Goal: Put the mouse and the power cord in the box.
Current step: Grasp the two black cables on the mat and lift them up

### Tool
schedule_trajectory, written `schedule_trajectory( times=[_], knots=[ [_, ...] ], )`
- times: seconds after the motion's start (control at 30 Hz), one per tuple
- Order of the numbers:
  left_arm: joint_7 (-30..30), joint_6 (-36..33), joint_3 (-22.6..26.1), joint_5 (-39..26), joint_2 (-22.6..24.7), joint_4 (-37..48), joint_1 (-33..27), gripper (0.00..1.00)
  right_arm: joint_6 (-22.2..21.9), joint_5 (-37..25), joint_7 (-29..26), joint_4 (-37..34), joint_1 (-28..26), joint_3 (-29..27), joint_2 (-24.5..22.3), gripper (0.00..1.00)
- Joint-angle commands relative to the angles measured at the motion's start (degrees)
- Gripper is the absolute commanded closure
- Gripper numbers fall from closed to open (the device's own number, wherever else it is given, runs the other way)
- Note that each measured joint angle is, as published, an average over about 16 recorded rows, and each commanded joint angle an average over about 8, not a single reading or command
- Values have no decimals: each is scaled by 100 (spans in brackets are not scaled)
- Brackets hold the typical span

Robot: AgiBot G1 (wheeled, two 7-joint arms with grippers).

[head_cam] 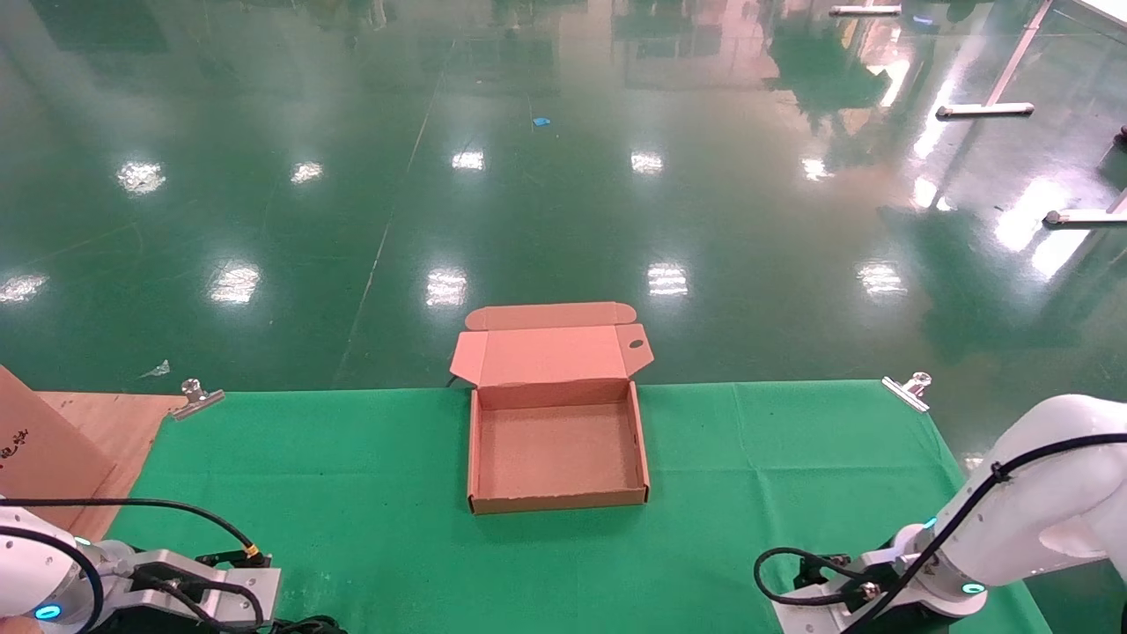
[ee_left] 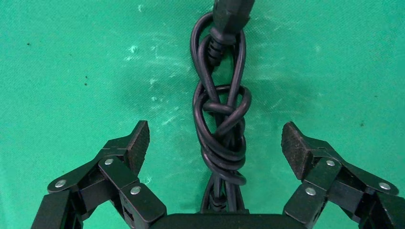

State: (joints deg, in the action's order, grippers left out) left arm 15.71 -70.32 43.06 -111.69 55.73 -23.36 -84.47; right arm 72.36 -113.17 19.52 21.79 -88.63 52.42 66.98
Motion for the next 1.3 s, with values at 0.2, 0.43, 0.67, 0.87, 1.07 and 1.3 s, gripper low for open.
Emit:
schedule_trajectory(
  times=[0.2,0.43,0.67,0.87,1.07,1.3],
  knots=[
    [333,105,-31,53,132,547,-132,0,-152,52,270,-388,-27,-29,148,0],
    [573,175,-46,81,226,904,-220,25,-271,102,508,-696,-70,-63,220,34],
    [742,240,-54,90,291,1162,-306,100,-324,136,698,-954,-139,-86,269,100],
    [861,238,-44,71,303,1310,-402,100,-340,144,811,-1129,-190,-90,321,100],
    [945,222,-47,76,300,1428,-456,100,-357,127,885,-1267,-237,-78,374,100],
    [1023,218,-58,92,304,1539,-483,100,-346,132,947,-1403,-277,-81,416,100]
  ],
)
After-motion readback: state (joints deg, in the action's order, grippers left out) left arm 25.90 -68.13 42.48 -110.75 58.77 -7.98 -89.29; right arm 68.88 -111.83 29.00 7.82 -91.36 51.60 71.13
